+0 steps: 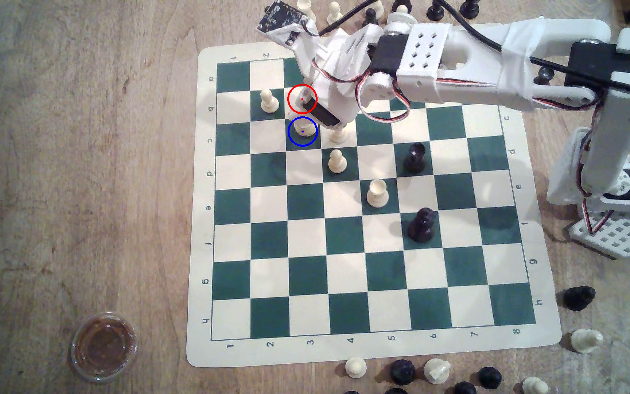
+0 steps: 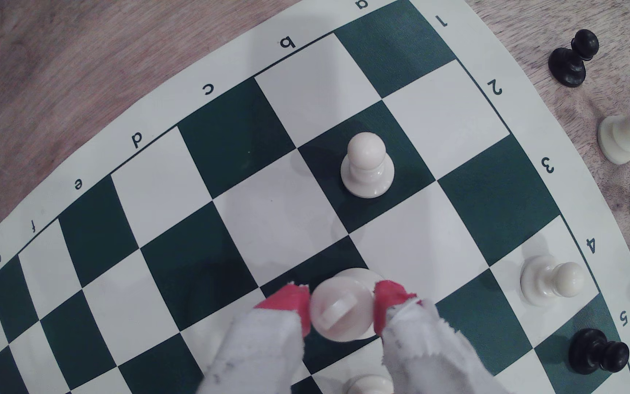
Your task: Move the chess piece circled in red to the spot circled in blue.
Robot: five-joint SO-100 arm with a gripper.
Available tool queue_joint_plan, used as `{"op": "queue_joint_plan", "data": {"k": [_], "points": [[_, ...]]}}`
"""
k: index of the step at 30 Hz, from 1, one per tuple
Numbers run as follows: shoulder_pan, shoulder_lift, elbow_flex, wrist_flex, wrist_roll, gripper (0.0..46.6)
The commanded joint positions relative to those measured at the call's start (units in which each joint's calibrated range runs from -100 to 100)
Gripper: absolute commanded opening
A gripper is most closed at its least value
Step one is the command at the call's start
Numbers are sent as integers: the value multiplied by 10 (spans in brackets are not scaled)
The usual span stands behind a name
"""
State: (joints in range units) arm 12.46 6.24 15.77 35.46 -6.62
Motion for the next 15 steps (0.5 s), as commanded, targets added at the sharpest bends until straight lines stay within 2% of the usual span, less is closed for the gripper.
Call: {"op": "queue_joint_plan", "data": {"k": [1,15], "points": [[-4,-21,-11,-11,0,4],[-11,-43,-11,-7,-3,4]]}}
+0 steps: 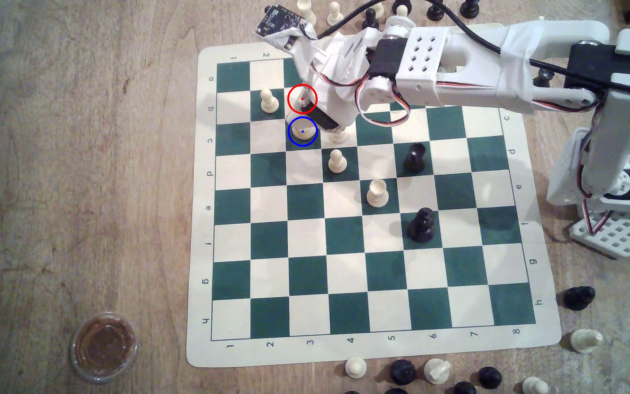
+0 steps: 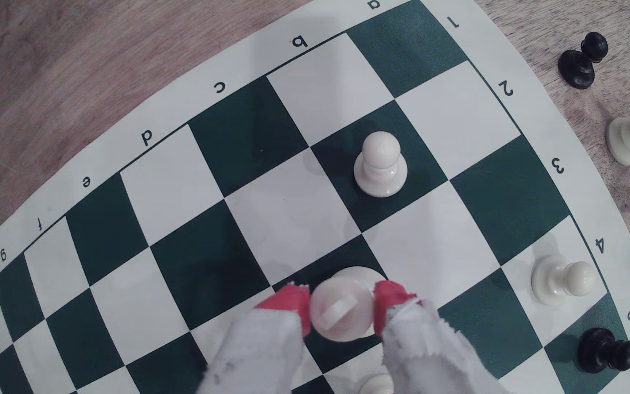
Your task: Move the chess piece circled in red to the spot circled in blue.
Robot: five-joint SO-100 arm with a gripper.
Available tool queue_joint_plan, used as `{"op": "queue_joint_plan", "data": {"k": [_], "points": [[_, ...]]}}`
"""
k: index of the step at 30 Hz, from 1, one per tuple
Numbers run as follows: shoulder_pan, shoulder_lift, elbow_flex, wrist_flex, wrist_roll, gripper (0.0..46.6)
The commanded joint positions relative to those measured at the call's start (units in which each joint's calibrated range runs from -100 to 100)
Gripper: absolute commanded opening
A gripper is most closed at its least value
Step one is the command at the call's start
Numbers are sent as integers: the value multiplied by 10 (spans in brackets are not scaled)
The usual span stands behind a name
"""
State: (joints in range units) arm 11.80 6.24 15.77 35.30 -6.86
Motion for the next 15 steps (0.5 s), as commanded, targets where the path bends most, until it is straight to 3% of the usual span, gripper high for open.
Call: {"op": "queue_joint_plan", "data": {"k": [1,15], "points": [[-4,-43,-9,-6,-1,4],[-8,-44,-9,-8,-1,4]]}}
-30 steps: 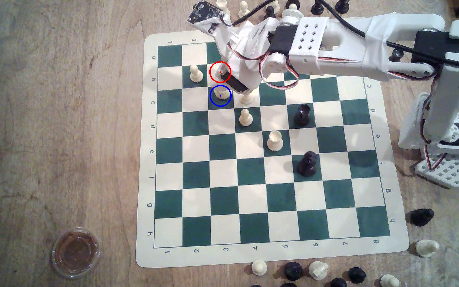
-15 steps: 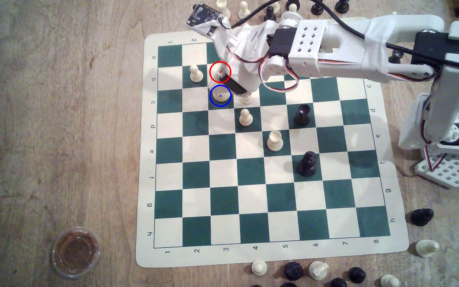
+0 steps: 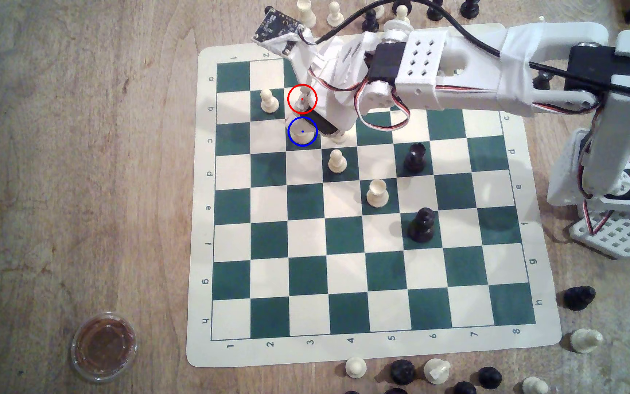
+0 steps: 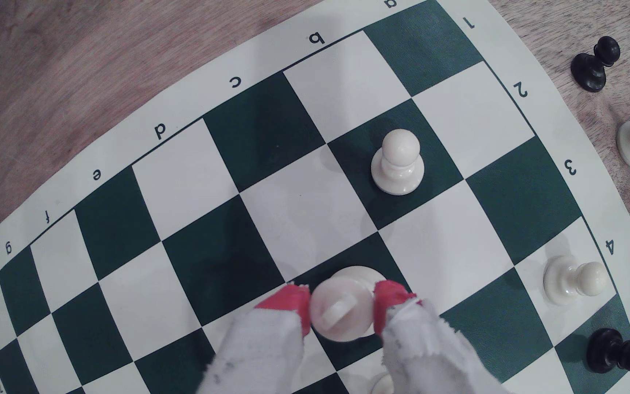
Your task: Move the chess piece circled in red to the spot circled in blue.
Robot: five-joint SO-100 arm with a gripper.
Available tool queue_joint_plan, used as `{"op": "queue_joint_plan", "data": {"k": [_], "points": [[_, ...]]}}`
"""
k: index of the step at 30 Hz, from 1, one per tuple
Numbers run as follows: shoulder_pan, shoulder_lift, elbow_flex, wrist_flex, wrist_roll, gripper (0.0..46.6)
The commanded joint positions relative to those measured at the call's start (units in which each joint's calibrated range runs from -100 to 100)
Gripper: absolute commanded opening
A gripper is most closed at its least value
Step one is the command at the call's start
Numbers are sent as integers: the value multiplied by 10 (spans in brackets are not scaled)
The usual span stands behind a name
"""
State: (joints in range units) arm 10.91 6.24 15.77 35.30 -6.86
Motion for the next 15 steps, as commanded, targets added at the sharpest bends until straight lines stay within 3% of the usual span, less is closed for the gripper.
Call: {"op": "queue_joint_plan", "data": {"k": [1,3,5,8,15], "points": [[2,-45,-8,-8,-1,5],[4,-45,-7,-8,-1,40],[5,-45,-7,-9,-1,117],[5,-47,-7,-9,-1,190],[7,-68,-4,16,0,249]]}}
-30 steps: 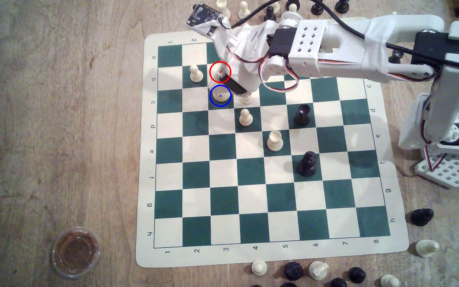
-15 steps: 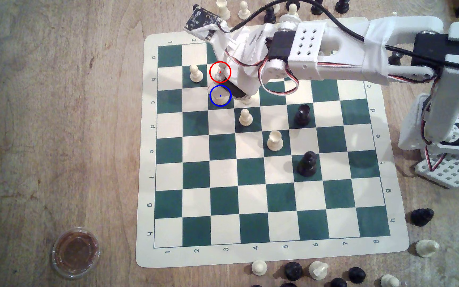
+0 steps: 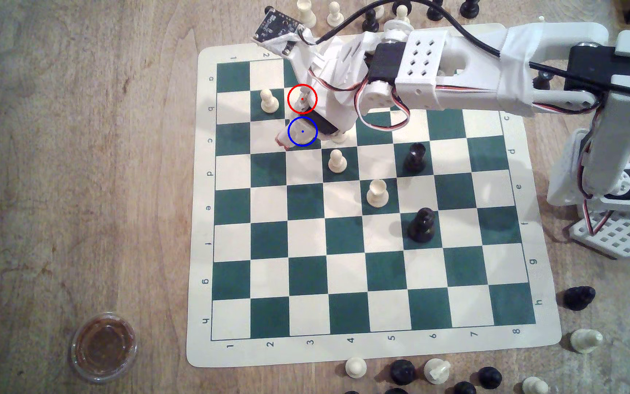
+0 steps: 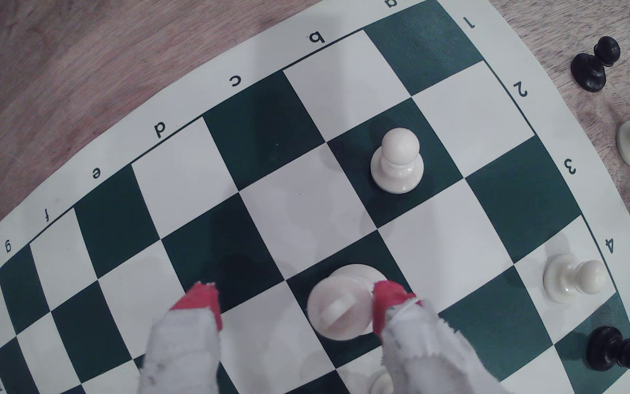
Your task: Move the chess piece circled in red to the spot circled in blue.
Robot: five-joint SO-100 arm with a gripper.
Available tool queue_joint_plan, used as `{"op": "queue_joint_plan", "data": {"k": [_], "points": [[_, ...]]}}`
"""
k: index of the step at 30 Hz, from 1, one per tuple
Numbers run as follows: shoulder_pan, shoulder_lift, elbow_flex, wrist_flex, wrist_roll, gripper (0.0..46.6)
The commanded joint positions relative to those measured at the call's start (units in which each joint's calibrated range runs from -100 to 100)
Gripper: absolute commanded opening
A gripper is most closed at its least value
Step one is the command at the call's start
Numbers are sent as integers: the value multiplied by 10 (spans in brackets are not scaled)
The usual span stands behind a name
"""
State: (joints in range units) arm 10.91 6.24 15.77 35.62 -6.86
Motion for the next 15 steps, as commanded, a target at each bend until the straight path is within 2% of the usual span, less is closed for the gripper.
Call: {"op": "queue_joint_plan", "data": {"k": [1,7,15], "points": [[8,-74,-4,19,0,250],[13,-163,37,57,0,263],[-18,-393,255,75,5,263]]}}
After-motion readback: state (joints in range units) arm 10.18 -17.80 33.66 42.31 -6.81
